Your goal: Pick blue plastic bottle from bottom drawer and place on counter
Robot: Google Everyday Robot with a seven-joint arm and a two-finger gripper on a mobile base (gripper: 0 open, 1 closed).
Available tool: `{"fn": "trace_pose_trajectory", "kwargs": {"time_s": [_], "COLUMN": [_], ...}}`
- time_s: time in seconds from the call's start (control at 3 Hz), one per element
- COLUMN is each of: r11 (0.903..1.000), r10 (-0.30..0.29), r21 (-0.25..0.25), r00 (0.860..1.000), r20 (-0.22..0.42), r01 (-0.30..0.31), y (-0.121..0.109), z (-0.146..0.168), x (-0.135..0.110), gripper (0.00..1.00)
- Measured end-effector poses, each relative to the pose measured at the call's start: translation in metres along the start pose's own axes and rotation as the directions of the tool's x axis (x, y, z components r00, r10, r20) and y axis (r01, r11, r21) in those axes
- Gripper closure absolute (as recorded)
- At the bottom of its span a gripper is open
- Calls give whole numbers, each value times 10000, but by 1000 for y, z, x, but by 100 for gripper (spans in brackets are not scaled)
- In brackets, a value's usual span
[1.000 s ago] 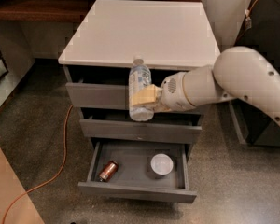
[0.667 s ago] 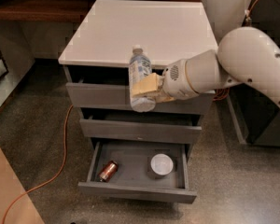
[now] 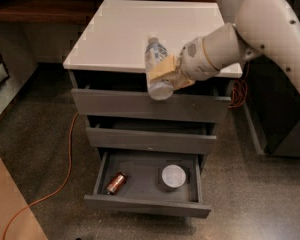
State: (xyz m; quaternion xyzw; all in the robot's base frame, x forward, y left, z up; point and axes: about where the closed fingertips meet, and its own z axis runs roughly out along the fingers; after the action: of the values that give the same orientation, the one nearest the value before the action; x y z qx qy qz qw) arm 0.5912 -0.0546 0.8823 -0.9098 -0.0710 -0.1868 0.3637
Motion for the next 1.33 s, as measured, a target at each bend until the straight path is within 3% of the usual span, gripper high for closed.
{"fn": "trace_pose_trajectory", "kwargs": {"time_s": [0.67, 1.33], "r11": [9988, 9894], "r10": [127, 214], "r21": [-473, -1444], "r00": [9991, 9994], "r20": [401, 263], "r01": [-108, -174], "y": [15, 22], "z": [8, 24], "x": [64, 113], "gripper": [100, 100]}}
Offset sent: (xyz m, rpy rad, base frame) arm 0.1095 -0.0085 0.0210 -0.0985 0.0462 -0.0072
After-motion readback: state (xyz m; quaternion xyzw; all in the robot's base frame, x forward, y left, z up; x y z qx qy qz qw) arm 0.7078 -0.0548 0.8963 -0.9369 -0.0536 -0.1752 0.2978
